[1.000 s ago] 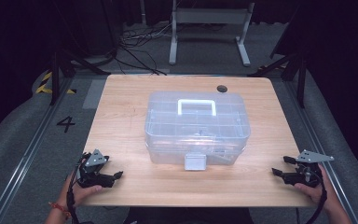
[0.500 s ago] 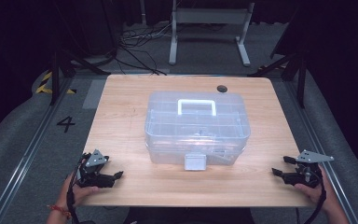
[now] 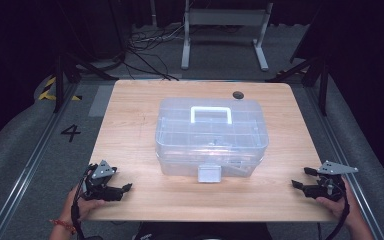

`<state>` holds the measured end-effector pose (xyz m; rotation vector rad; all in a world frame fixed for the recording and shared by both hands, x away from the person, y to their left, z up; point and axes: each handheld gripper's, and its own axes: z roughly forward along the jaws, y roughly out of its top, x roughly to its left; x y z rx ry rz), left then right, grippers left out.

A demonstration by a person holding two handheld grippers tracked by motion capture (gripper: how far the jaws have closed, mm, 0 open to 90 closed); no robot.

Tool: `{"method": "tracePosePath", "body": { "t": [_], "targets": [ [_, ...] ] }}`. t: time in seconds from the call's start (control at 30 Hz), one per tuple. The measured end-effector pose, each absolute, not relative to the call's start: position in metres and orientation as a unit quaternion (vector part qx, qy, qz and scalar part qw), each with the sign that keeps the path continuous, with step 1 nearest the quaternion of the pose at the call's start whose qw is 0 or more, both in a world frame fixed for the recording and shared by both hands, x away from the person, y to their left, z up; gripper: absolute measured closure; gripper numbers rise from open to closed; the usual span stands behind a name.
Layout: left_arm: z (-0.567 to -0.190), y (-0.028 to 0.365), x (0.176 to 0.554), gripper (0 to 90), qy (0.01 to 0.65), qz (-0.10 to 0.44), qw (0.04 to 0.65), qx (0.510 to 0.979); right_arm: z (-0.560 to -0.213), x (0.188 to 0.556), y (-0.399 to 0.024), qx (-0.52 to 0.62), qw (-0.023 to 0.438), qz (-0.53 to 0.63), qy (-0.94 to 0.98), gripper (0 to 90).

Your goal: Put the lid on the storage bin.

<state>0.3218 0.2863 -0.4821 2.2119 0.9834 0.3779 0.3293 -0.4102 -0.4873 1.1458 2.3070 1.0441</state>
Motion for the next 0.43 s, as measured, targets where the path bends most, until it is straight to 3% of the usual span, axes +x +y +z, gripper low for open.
{"method": "tracePosePath", "body": {
  "t": [0.43],
  "targets": [
    [-0.4822, 0.2864, 0.3222, 15.3, 0.377, 0.144, 0.340, 0.849, -0.4873, 0.3292, -0.4101, 0.405, 0.181, 0.369, 0.817, 23.5]
  ]
}}
